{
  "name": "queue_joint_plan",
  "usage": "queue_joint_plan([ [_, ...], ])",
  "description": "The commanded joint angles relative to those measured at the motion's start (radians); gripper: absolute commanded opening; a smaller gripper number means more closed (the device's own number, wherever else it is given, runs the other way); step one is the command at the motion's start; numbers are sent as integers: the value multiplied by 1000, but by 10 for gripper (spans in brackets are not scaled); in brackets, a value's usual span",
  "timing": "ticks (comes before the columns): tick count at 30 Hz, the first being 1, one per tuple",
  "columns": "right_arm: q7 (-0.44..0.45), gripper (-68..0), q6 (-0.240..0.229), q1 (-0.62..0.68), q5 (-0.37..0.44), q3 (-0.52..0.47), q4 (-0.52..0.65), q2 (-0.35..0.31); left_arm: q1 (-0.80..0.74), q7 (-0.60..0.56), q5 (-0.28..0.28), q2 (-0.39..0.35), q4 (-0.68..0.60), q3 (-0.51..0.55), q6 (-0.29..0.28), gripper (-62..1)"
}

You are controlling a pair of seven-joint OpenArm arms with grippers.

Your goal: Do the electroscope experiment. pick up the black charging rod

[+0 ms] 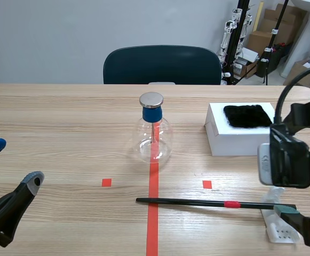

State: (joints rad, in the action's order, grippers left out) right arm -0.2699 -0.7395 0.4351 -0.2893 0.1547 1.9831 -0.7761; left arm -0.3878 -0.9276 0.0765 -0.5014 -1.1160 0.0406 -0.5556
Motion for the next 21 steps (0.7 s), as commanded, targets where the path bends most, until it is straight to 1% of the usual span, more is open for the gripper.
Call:
queue_joint_plan([
  [1,-19,4,-6,-27,-24,19,6,-11,12,-32,-8,3,-6,-16,-12,14],
  [3,-36,4,-6,-57,-40,60,1,-11,26,-67,-39,3,19,-35,-16,14],
  [6,-47,4,-6,-108,-40,107,-22,-11,42,-121,-82,3,54,-58,-16,14],
  [8,-51,4,-6,-146,-34,140,-47,-11,53,-165,-101,3,76,-68,-16,14],
  [10,-82,4,-6,-188,6,176,-77,-11,63,-195,-111,3,96,-80,-16,14],
  [14,-153,4,-6,-283,105,255,-146,-11,84,-293,-156,7,150,-99,-16,14],
  [16,-199,4,-6,-332,156,300,-173,-11,96,-315,-177,13,183,-105,-11,14],
  [18,-251,4,-6,-374,203,346,-188,-11,109,-321,-179,24,220,-107,13,14],
  [21,-327,4,-6,-430,278,412,-192,-11,124,-377,-180,45,280,-108,14,14],
])
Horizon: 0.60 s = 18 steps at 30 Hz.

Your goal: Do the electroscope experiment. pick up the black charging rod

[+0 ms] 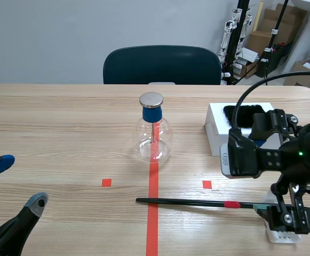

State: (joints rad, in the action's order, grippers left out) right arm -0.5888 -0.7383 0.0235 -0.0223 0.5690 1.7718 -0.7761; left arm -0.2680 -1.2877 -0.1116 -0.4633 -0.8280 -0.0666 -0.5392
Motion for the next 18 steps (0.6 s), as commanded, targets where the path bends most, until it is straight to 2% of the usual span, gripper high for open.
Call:
queue_joint_plan([
  [1,-30,4,-7,-35,35,18,19,-11,6,-26,3,12,5,-1,-2,14],
  [8,-223,-25,-7,-181,286,173,-20,-11,23,-111,-44,20,63,-1,4,14],
  [12,-266,-25,-7,-250,371,247,-56,-10,22,-114,-51,25,63,-1,20,14],
  [18,-302,-25,-7,-349,428,341,-164,30,21,-119,-58,28,63,-1,24,14],
])
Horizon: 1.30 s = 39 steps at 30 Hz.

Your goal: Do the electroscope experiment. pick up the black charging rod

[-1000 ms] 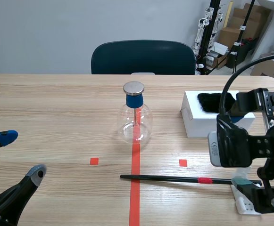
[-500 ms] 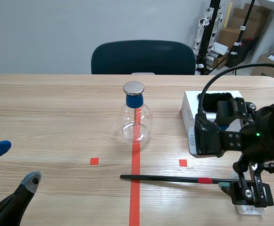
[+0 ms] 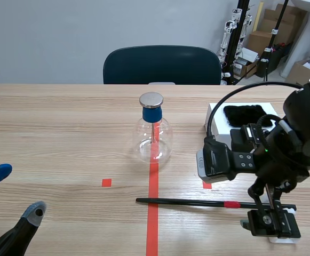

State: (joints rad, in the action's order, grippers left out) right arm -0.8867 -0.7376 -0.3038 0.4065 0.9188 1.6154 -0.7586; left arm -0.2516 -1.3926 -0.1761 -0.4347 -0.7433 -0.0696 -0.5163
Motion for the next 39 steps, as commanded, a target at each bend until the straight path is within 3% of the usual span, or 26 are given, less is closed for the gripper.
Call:
queue_joint_plan([
  [1,-10,-25,-8,-33,-1,1,-29,27,5,-12,6,-1,-21,2,2,14],
  [7,-26,-25,-8,-81,-1,45,-121,92,4,-2,2,-2,-21,2,2,14],
  [10,-43,-25,-8,-80,-1,51,-138,112,3,-6,-25,-2,-22,2,2,14],
  [19,-85,-25,-8,7,-8,51,-138,121,3,-3,-31,-7,-22,2,2,14],
  [27,-14,-25,-8,27,-55,48,-138,120,3,-3,-31,-7,-22,2,2,14],
  [39,26,-25,12,4,-31,42,-138,119,3,-3,-31,-7,-22,2,2,14],
])
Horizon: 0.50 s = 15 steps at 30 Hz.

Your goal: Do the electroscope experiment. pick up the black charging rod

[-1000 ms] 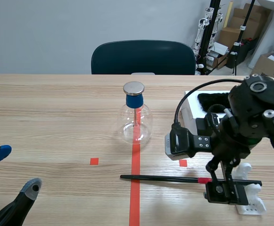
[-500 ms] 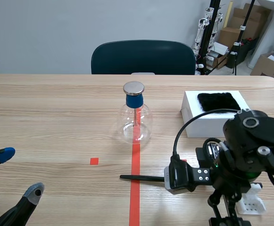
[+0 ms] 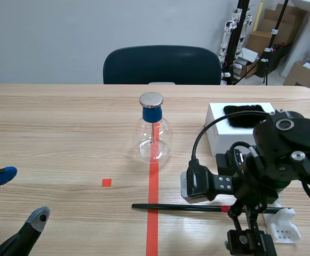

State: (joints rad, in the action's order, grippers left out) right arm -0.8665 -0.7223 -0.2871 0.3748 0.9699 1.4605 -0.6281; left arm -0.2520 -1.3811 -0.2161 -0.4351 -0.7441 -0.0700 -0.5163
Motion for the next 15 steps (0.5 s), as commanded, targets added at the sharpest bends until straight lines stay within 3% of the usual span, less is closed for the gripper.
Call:
queue_joint_plan([
  [1,10,-25,-3,-12,0,-9,17,-11,3,-14,10,-6,-21,3,2,14],
  [8,9,-25,-4,-12,2,-9,10,-11,3,-14,10,-6,-21,3,2,14],
  [15,9,-25,-23,-65,61,10,-39,-13,3,-15,10,-6,-21,3,2,14],
])
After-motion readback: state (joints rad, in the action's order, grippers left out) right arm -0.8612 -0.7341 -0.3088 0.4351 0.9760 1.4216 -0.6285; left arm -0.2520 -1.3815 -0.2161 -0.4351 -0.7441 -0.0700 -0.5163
